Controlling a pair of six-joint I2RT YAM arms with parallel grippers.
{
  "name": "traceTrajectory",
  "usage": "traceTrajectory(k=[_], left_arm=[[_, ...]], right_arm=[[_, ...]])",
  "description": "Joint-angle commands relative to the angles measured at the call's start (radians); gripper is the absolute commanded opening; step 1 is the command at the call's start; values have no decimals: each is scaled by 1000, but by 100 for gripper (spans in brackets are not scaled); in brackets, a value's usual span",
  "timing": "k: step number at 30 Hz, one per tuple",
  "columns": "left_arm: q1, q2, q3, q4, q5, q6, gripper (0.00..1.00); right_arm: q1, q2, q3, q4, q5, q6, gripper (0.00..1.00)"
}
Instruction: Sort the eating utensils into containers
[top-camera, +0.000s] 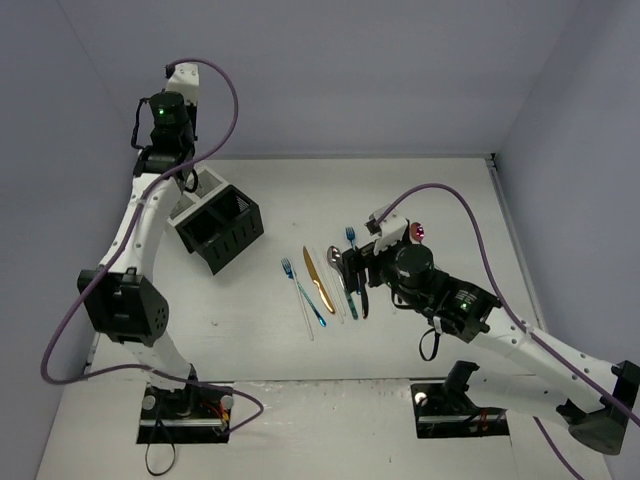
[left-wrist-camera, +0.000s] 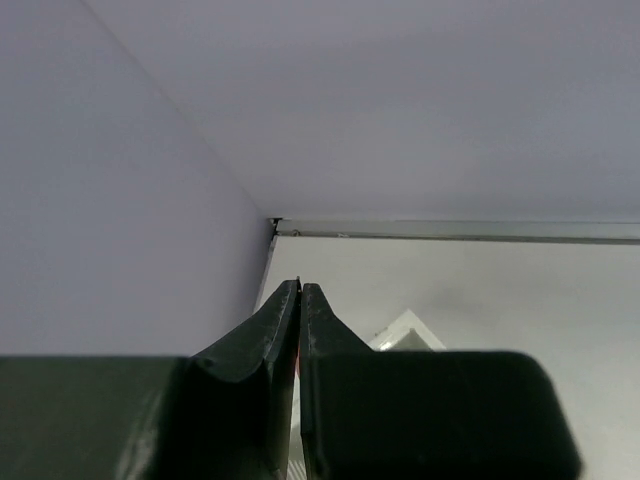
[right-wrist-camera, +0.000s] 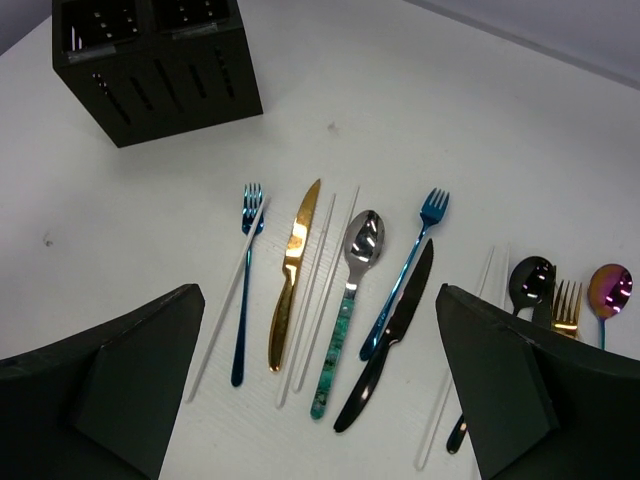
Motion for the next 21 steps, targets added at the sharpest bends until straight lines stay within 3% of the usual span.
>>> traceTrajectory(k=[1, 5, 14, 21], left_arm=[[17, 107, 190, 109, 12, 115, 0], [17, 225, 284, 60, 49, 120, 0], [17, 313, 260, -41, 76, 107, 1], [17, 294, 234, -102, 87, 29, 24]], right_arm=[[-2, -46, -13, 11, 15, 37, 100], [-2, -63, -38, -27, 42, 51, 100], [-4, -19, -45, -40, 96, 66, 100], [-4, 17, -49, -39, 100, 79, 100]])
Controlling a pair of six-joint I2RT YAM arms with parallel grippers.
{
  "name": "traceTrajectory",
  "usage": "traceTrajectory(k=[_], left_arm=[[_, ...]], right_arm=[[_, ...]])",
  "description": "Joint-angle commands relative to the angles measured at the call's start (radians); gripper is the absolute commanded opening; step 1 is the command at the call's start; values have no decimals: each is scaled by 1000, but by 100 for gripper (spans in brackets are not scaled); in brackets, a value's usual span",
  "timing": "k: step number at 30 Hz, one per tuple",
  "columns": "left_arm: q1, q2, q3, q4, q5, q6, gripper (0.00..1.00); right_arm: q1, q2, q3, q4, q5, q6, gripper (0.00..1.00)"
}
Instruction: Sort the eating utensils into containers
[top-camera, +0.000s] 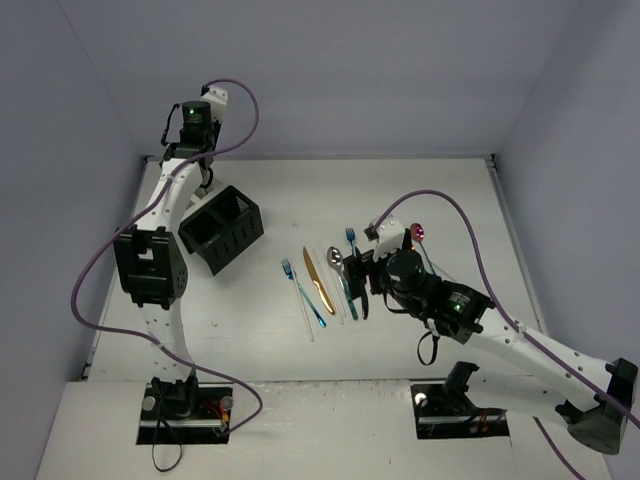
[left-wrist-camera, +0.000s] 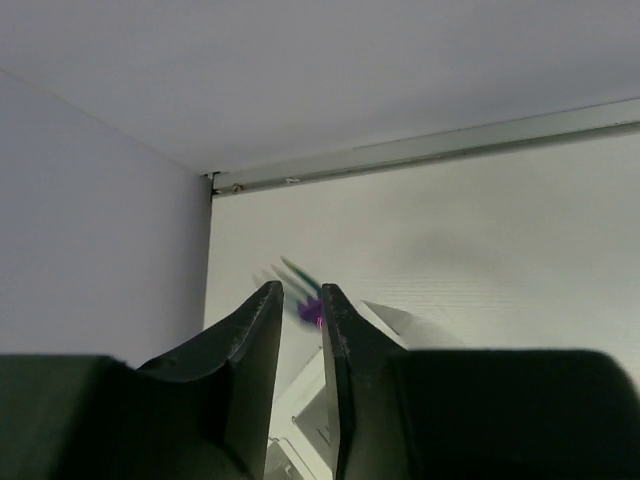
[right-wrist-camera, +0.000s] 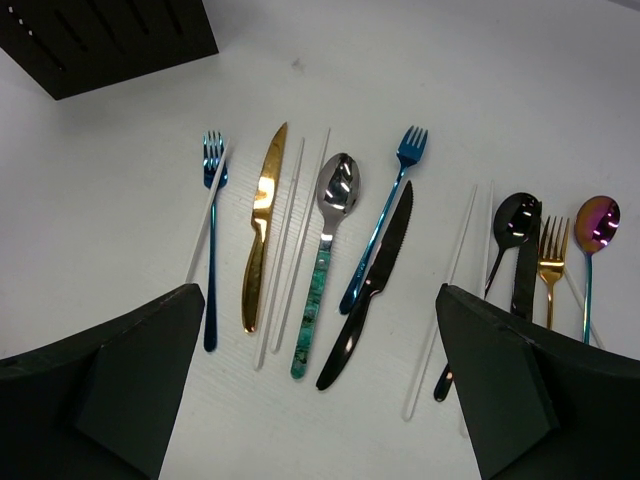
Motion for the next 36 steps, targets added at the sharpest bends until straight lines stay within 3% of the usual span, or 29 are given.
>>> traceTrajectory(k=[1, 8, 13, 18, 24, 29, 36], left_arm=[[6, -81, 20, -1, 11, -53, 26], [-7, -189, -14, -67, 18, -134, 52], [-89, -398, -109, -168, 68, -325, 53], [-197, -634, -429, -116, 238, -504, 53], [-255, -819, -812, 5, 365, -564, 53], [-286, -850, -1010, 93, 410, -588, 52], [-337, -701, -1162, 345, 389, -699, 49]], right_arm=[[-5, 15, 2, 38, 41, 24, 100], [-5, 2, -14, 38, 53, 38, 100], [-6, -13, -34, 37, 68, 63, 100], [-6, -58, -61, 37, 57, 78, 99], [-9, -109, -82, 36, 16, 88, 99], [-9, -122, -93, 36, 5, 85, 99], [-7, -119, -96, 35, -16, 91, 99]])
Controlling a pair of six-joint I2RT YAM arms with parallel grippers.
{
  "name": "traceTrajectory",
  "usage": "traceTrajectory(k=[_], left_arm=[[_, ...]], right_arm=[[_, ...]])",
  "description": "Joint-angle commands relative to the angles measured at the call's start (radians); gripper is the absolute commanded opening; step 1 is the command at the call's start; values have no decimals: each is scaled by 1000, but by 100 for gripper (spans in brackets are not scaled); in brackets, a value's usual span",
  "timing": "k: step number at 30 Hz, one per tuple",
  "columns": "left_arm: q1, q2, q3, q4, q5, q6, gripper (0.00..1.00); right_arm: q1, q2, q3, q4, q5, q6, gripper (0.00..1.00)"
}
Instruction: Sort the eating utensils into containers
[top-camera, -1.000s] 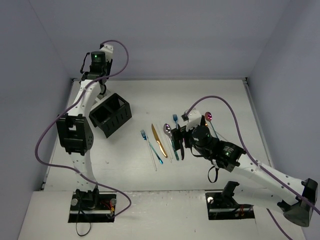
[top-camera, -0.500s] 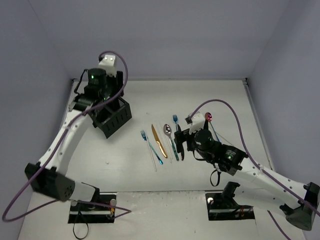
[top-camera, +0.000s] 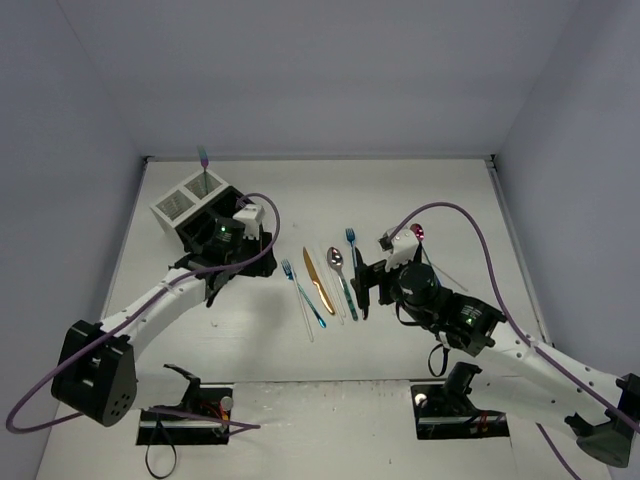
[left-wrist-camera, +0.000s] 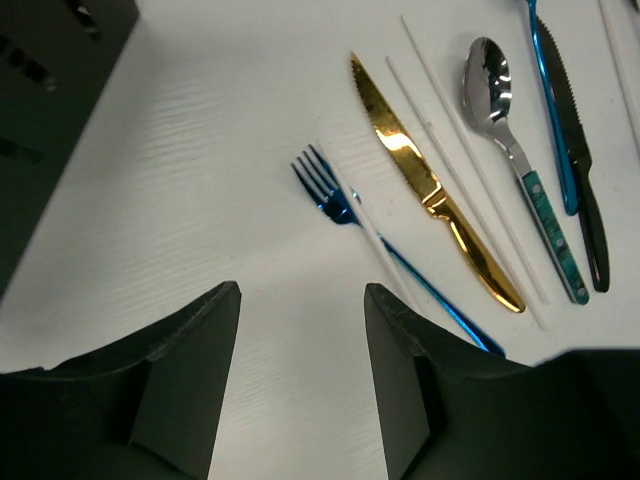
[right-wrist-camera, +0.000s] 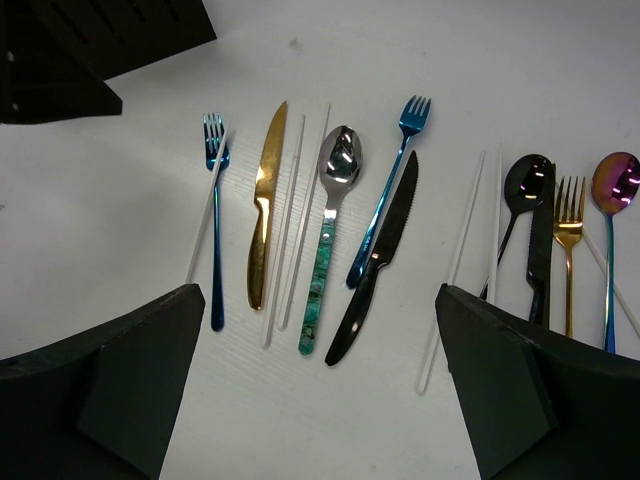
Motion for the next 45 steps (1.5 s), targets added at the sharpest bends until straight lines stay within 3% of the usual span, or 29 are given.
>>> traceTrajectory(k=[1, 12, 30, 37, 45], left_arm=[[-23, 85, -24, 274, 12, -93, 49], [-25, 282, -26, 359, -9, -59, 49], [-11, 422, 46, 389, 68, 93, 45], [6, 438, 39, 417, 132, 103, 38], [6, 443, 40, 441, 201, 111, 16]], right_arm=[[-5, -3, 6, 45, -16, 18, 99], [-6, 3, -4, 46, -41, 9, 99], [-6, -2, -6, 42, -54, -8, 99], [-6, 4, -6, 43, -59, -11, 99], [-5, 13, -9, 41, -61, -11, 100]])
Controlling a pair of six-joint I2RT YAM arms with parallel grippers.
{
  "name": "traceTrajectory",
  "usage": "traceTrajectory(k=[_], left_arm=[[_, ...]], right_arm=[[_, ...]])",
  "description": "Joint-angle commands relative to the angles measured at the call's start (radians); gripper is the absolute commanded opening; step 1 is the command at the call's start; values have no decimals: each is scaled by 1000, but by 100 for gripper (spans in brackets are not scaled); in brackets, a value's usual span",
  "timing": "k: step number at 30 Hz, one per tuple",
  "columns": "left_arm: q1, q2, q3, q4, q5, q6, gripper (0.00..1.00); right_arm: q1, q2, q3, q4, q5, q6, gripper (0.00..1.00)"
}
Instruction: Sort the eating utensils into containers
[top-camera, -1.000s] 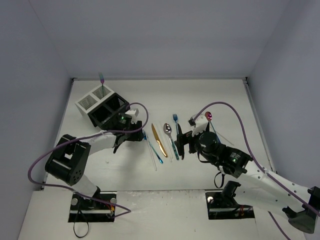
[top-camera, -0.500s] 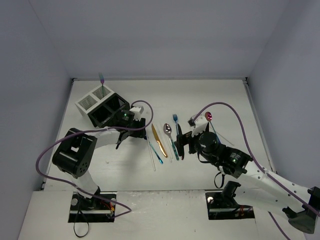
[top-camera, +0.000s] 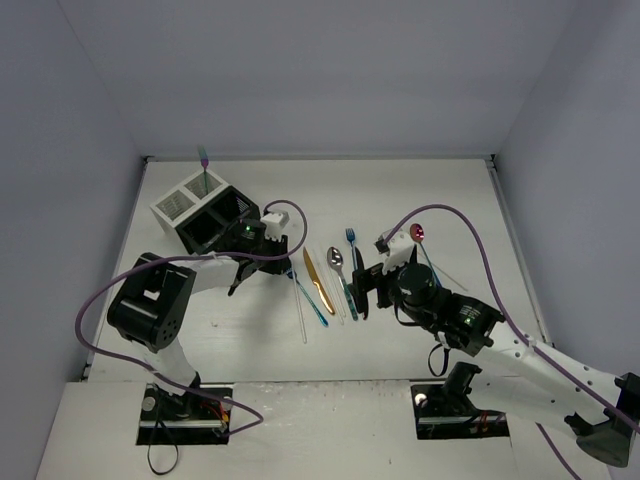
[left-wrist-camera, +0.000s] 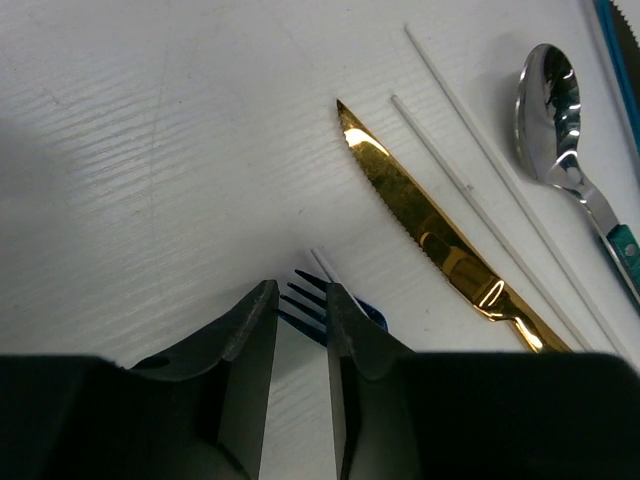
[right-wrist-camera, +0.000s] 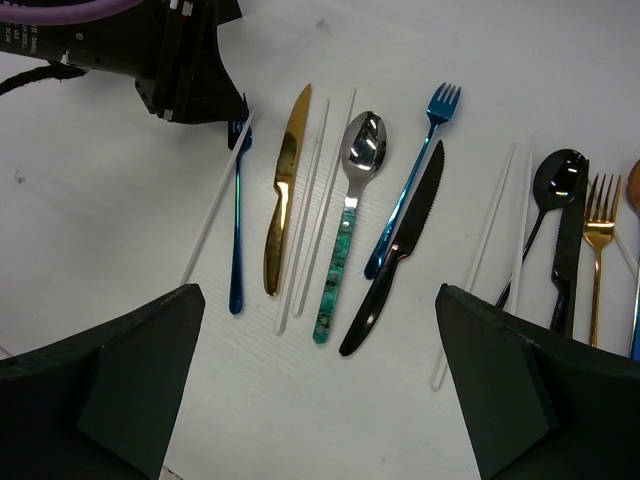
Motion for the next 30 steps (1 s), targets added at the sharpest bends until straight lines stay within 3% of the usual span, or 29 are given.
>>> traceTrajectory(k=[1, 7, 15, 21, 23, 30], left_arm=[[3, -3, 19, 37, 58, 15, 15], [3, -18, 24, 40, 85, -5, 0], [2, -158, 75, 8, 46, -66, 0], [-21, -235, 172, -140, -116, 42, 0], [-24, -244, 216, -205, -227, 92, 0], [-26, -203, 334, -192, -265, 135, 0]], right_arm=[[-6, 9, -1, 43, 0, -5, 100], [-5, 11, -9, 42, -2, 2, 100], [-6, -6, -13, 42, 2, 4, 100], [-6, -14, -16, 43, 3, 6, 100], [-5, -13, -16, 42, 0, 6, 100], [-5, -17, -16, 43, -3, 7, 100]])
